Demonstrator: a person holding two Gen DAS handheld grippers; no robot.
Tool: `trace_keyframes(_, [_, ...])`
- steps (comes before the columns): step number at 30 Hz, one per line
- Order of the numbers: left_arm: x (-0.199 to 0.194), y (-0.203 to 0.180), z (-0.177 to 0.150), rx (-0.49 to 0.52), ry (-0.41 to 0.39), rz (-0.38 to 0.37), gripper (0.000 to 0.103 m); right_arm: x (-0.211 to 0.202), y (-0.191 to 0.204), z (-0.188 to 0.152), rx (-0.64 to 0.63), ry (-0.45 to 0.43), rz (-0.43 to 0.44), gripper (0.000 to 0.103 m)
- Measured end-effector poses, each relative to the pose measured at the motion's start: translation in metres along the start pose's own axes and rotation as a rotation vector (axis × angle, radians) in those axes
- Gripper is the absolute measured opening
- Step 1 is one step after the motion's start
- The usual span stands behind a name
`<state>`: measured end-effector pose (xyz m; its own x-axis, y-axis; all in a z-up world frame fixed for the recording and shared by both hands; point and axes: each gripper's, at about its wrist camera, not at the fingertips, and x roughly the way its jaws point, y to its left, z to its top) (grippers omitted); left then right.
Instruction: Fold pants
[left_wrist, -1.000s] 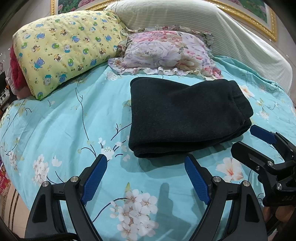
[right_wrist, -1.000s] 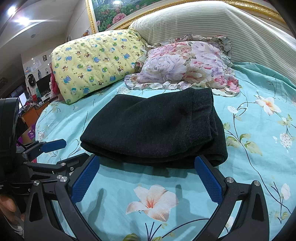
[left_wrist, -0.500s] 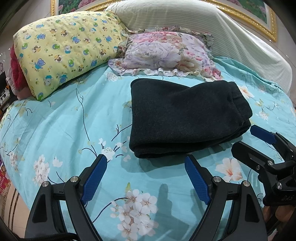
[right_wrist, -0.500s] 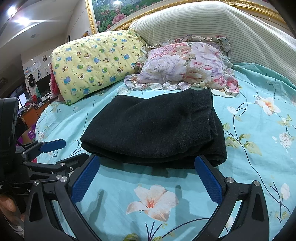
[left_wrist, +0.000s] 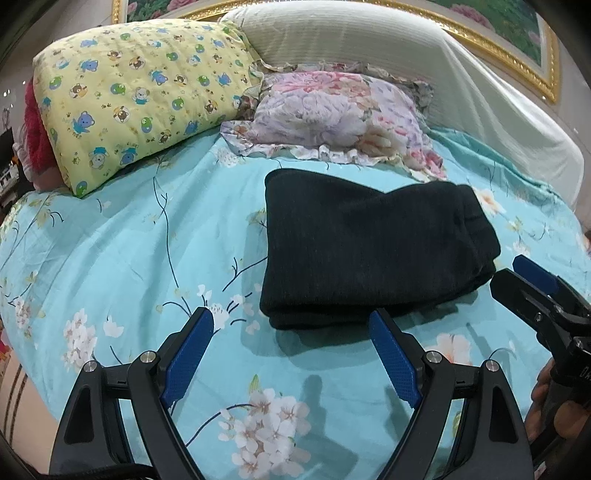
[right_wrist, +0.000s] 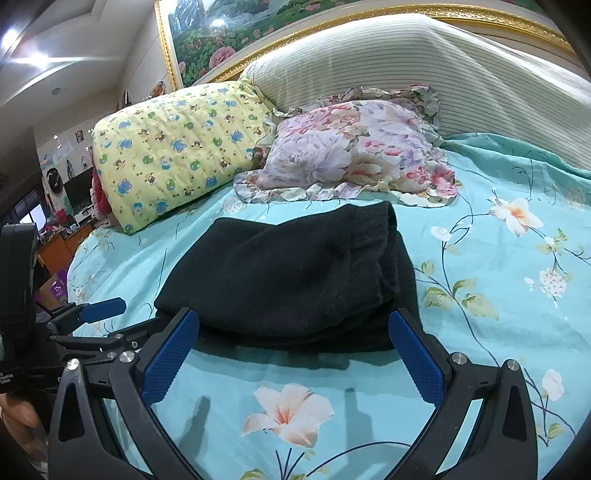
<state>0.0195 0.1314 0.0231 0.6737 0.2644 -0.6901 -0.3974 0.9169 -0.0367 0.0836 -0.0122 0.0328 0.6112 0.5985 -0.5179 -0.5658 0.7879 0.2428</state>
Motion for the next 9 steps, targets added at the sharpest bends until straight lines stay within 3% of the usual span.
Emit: trace_keyframes(9, [-0.001, -0.013, 0.008, 0.028, -0.017, -0.007, 0.087, 0.0, 0.001, 0.008, 0.005, -0.017, 0.018, 0.102])
